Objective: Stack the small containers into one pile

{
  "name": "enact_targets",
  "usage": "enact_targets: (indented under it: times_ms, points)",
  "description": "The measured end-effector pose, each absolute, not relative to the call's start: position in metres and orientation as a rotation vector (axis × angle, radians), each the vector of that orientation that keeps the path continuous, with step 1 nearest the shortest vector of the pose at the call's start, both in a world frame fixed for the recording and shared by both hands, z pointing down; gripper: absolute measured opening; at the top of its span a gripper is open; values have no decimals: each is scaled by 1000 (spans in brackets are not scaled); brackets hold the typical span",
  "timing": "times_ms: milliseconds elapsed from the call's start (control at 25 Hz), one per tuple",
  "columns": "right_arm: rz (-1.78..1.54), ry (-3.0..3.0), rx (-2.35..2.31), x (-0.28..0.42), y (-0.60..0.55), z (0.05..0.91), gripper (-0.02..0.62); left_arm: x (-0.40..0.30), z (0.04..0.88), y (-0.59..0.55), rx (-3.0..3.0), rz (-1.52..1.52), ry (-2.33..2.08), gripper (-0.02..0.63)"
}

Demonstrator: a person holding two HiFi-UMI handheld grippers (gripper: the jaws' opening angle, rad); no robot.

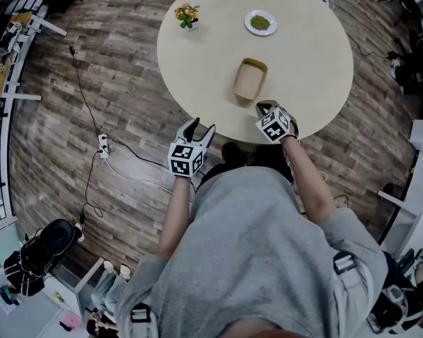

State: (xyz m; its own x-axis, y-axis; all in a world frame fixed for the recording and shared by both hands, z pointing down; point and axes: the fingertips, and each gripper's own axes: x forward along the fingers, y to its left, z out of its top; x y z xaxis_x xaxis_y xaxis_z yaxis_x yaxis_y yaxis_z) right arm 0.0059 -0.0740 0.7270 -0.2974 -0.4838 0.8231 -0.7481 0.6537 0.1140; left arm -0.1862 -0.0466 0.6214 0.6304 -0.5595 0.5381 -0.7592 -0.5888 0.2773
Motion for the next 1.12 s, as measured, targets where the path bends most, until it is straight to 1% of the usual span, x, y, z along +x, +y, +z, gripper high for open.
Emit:
enact_targets:
  times_ms: [280,360,440,680,840,1120]
  points:
    - [454,-2052,1043,23,-42,715,8,-176,613,-51,2397,520,-1019,205]
    - [471,-2058,1055,28,-31,711,8,-173,609,-51,2410,505,-1025,177]
    - [477,-2080,1070,31,-24,705,8,-171,604,-52,2429,491,-1042,108]
    - [550,-2184,1158,37,-16,685,6,-164,597,-55,2438,453,-1024,46]
    - [533,-2209,1199,41,-18,667,5,-158,593,-51,2454,450,-981,23]
    - [507,-2222,1209,45,-17,654,5,-152,589,-43,2461,457,-941,18]
